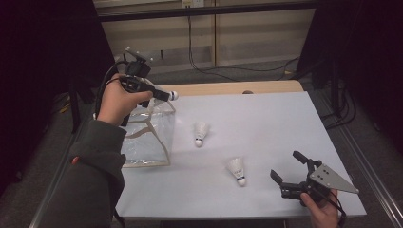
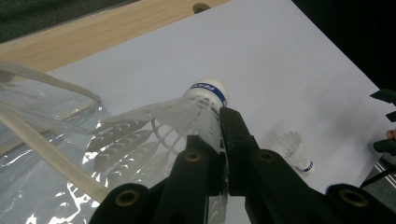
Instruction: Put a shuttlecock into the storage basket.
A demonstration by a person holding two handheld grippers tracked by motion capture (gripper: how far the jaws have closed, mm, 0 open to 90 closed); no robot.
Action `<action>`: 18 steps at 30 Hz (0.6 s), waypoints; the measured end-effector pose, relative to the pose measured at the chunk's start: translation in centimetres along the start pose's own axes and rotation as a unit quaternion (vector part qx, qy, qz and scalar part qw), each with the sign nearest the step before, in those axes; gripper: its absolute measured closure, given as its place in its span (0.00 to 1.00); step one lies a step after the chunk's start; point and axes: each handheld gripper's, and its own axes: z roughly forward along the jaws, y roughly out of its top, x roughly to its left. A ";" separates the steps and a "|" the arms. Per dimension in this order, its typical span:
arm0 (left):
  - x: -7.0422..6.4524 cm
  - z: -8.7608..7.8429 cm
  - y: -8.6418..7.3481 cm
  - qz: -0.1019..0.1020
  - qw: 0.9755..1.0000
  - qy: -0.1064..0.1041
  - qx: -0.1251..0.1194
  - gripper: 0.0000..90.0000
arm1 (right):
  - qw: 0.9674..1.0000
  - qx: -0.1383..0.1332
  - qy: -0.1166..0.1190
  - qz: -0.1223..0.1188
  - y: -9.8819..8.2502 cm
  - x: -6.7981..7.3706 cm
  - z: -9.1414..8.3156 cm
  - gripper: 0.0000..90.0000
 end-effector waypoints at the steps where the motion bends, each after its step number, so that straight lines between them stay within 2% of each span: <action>1: 0.0 0.0 0.0 0.000 1.000 0.000 0.000 0.99 | 1.000 -0.001 -0.001 -0.001 0.0 0.0 0.0 0.01; 18: 0.9 -0.5 0.0 -0.012 1.000 0.012 -0.005 0.99 | 1.000 -0.001 -0.001 -0.001 0.0 0.0 0.0 0.01</action>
